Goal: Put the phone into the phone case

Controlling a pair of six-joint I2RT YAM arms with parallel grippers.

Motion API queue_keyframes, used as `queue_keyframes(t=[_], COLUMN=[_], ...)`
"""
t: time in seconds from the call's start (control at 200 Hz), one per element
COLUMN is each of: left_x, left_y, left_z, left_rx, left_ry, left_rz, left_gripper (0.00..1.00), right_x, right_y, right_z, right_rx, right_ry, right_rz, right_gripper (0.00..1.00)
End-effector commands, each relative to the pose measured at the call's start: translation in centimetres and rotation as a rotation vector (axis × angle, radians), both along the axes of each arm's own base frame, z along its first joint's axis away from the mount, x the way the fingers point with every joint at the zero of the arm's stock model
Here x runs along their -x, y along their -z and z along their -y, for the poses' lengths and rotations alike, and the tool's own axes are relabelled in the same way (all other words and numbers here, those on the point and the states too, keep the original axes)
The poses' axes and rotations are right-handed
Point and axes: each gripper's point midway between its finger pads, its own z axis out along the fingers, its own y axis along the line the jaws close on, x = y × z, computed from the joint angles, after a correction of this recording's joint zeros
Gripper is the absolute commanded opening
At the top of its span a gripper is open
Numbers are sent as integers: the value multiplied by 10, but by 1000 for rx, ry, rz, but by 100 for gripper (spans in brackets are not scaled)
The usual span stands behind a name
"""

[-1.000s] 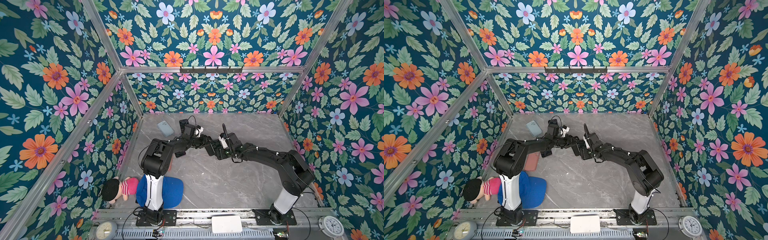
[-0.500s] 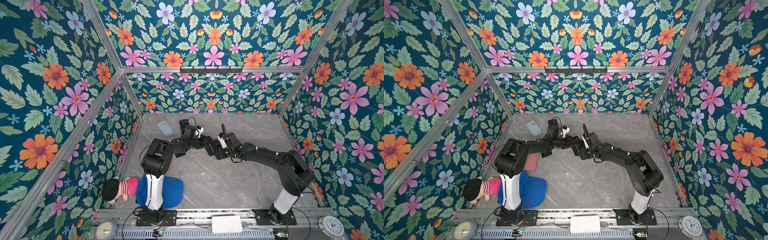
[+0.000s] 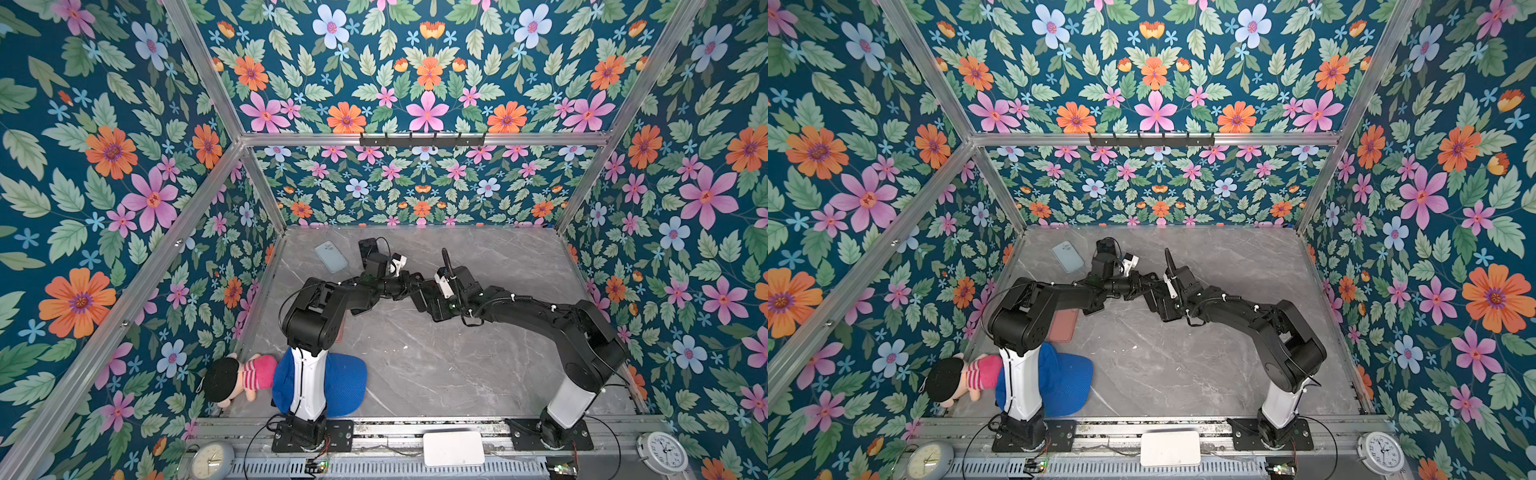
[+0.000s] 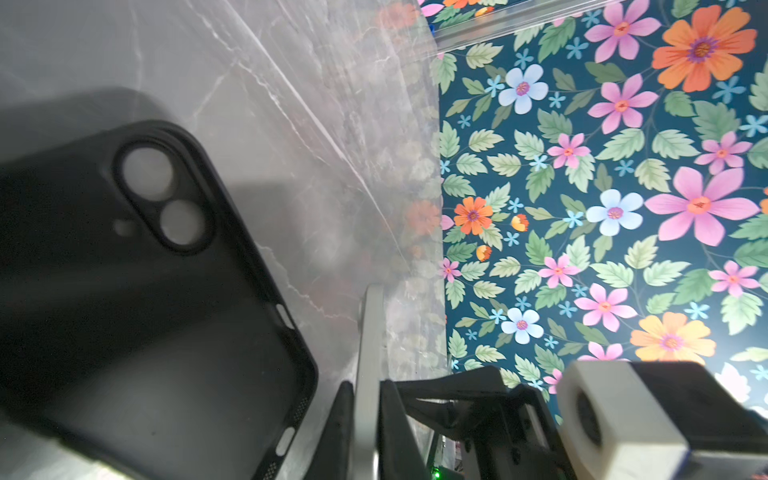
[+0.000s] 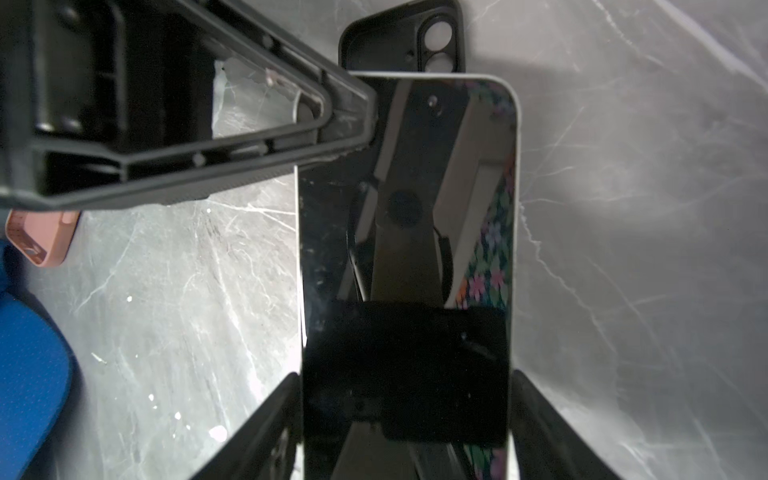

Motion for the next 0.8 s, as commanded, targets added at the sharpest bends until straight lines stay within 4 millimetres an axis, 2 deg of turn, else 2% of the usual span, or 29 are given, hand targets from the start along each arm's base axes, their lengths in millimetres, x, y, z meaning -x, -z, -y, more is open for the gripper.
queue_keyframes(t=[0.0, 0.29, 0.485, 0.505, 0.68, 0.795], left_x=[-3, -3, -5, -6, -11, -15], left_y=[-1, -8, -16, -18, -33, -43], left_z=[-2, -5, -7, -7, -11, -14], left_rx=[6, 47, 65, 70, 143, 204], left_ry=[-24, -51, -72, -79, -137, -174], left_rz=[10, 6, 9, 11, 10, 10], left_gripper=[10, 7, 6, 6, 6, 5], right_x=[-11, -8, -2, -1, 11, 18], right_y=[-12, -19, -29, -44, -66, -82], right_z=[-6, -1, 0, -1, -1, -5], right_rx=[-19, -5, -43, -72, -239, -449], right_ry=[-3, -2, 23, 31, 173, 255], right_rz=[65, 75, 58, 75, -25, -114], right_gripper=[64, 85, 91, 91, 90, 89])
